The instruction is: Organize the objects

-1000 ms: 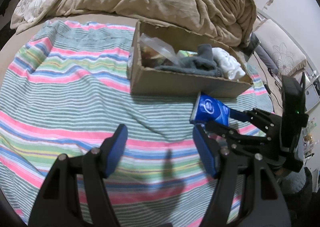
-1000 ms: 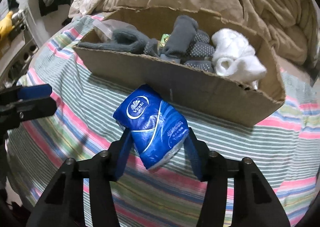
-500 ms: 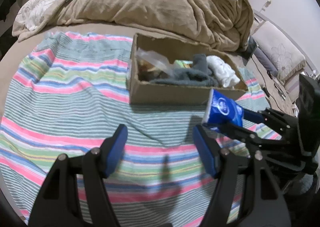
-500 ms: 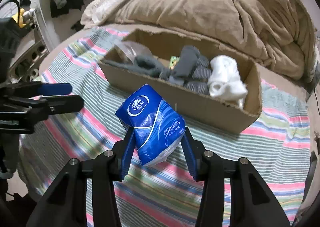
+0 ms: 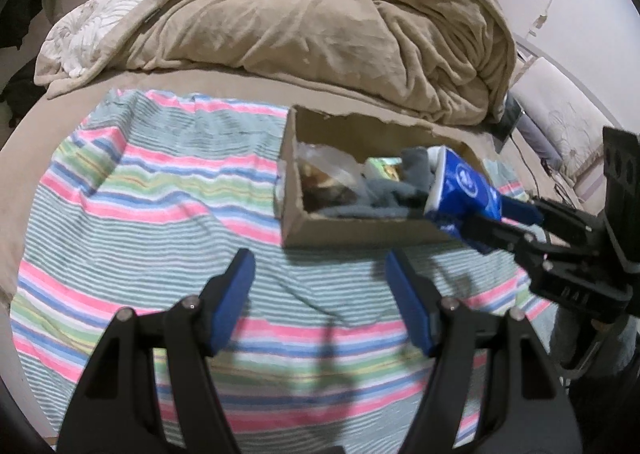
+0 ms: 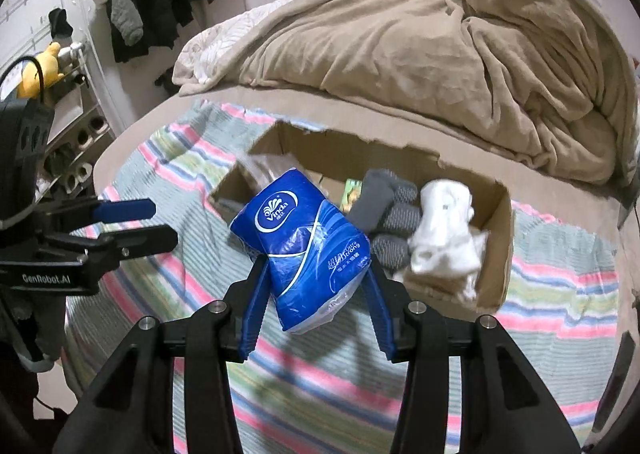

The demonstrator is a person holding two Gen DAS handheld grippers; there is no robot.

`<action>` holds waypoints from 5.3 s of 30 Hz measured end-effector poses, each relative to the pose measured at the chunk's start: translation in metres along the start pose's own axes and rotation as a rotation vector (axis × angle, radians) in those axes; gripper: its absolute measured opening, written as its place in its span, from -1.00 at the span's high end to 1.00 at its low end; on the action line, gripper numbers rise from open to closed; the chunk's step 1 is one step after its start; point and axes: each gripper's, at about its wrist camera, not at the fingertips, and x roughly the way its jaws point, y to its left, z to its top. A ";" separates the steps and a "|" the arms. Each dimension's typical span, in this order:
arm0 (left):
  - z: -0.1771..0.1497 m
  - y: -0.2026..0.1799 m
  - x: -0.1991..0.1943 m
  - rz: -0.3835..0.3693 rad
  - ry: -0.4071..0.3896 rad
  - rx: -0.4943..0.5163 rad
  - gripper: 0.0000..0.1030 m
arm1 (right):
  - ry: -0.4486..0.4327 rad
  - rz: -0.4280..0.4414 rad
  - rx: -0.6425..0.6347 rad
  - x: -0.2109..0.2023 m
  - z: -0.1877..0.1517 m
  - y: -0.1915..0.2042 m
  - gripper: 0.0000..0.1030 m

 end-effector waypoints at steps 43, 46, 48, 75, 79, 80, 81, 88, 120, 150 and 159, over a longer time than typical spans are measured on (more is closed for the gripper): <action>0.033 0.009 0.023 0.035 -0.016 0.007 -0.35 | 0.008 -0.047 0.022 0.058 0.046 -0.034 -0.37; 0.032 0.002 0.018 0.037 -0.021 0.021 -0.35 | 0.002 -0.039 0.041 0.048 0.041 -0.034 -0.37; 0.031 -0.004 0.015 0.037 -0.023 0.031 -0.35 | -0.004 -0.039 0.061 0.041 0.037 -0.034 -0.37; -0.029 -0.085 -0.031 0.056 -0.026 0.116 -0.54 | -0.047 -0.062 0.146 -0.055 -0.027 -0.020 -0.49; -0.036 -0.089 -0.038 0.058 -0.032 0.119 -0.68 | -0.049 -0.064 0.156 -0.064 -0.036 -0.020 -0.49; -0.039 -0.091 -0.039 0.061 -0.032 0.121 -0.70 | -0.049 -0.066 0.157 -0.066 -0.038 -0.020 -0.49; -0.041 -0.092 -0.040 0.060 -0.031 0.123 -0.71 | -0.050 -0.068 0.160 -0.068 -0.041 -0.020 -0.49; -0.048 -0.096 -0.051 0.071 -0.058 0.127 -0.87 | -0.058 -0.083 0.175 -0.082 -0.055 -0.022 -0.49; -0.039 -0.085 -0.044 0.089 -0.052 0.103 -0.99 | -0.043 -0.099 0.189 -0.074 -0.057 -0.028 -0.49; -0.029 -0.070 -0.040 0.099 -0.052 0.080 -0.99 | -0.031 -0.105 0.188 -0.068 -0.051 -0.030 -0.49; -0.029 -0.070 -0.040 0.100 -0.049 0.085 -0.99 | -0.029 -0.102 0.186 -0.066 -0.050 -0.030 -0.49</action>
